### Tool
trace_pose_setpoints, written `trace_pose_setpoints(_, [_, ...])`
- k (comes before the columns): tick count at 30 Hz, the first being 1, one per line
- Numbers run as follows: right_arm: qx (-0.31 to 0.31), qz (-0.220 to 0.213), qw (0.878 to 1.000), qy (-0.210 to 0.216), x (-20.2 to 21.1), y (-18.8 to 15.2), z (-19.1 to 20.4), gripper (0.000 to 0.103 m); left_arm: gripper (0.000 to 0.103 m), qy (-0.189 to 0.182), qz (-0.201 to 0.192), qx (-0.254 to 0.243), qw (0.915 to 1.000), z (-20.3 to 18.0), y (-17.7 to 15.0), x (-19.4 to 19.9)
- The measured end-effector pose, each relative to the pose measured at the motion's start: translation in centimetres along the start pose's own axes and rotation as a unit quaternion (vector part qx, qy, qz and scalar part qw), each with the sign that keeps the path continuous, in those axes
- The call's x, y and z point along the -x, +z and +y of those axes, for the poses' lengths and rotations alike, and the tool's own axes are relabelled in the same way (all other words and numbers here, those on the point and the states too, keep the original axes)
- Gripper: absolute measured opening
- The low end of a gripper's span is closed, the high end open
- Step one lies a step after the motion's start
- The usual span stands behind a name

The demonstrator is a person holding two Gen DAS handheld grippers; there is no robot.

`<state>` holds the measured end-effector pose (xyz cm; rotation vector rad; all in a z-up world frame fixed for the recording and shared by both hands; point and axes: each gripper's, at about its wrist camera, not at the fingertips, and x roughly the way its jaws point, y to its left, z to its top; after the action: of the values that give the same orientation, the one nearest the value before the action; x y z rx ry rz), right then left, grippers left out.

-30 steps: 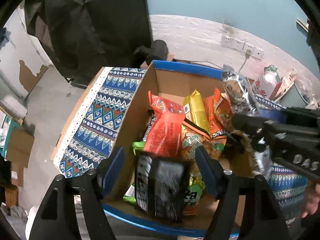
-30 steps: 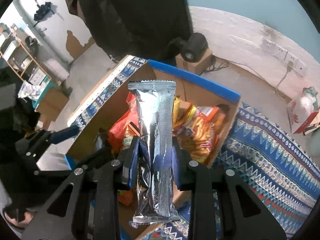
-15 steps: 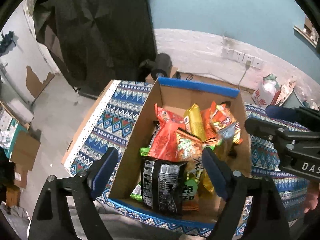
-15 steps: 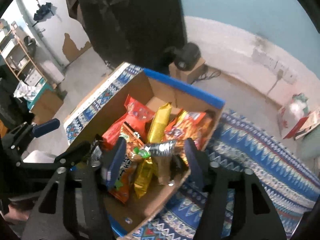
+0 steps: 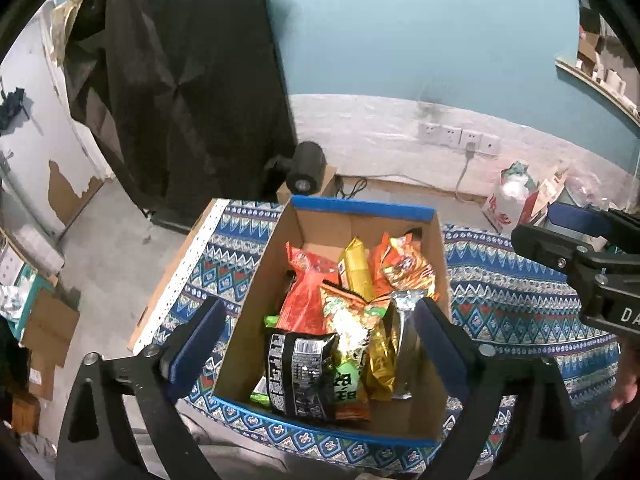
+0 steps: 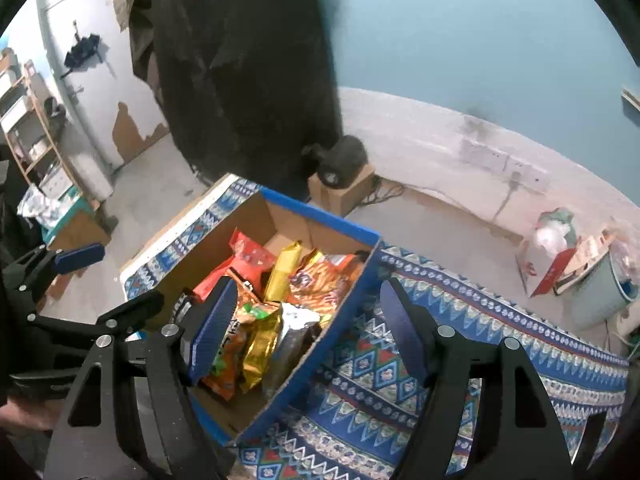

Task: Organize snacks

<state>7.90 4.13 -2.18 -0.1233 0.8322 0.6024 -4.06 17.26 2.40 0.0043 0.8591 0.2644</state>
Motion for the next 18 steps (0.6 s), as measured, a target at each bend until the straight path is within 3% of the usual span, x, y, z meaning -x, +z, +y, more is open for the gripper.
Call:
trace_pose_setpoints(8, [0.005,-0.018,1.0,-0.018,1.9,-0.9,-1.1,0.073,0.1,0.002,-0.018,-0.008,0.9998,-0.9,0.3,1.1])
trace_pose_setpoints(18, [-0.017,-0.022,0.999,-0.02,2.5,-1.5,-3.0,0.073,0.1,-0.009,-0.008,-0.015,0.9998,-1.7,0.1,0.9])
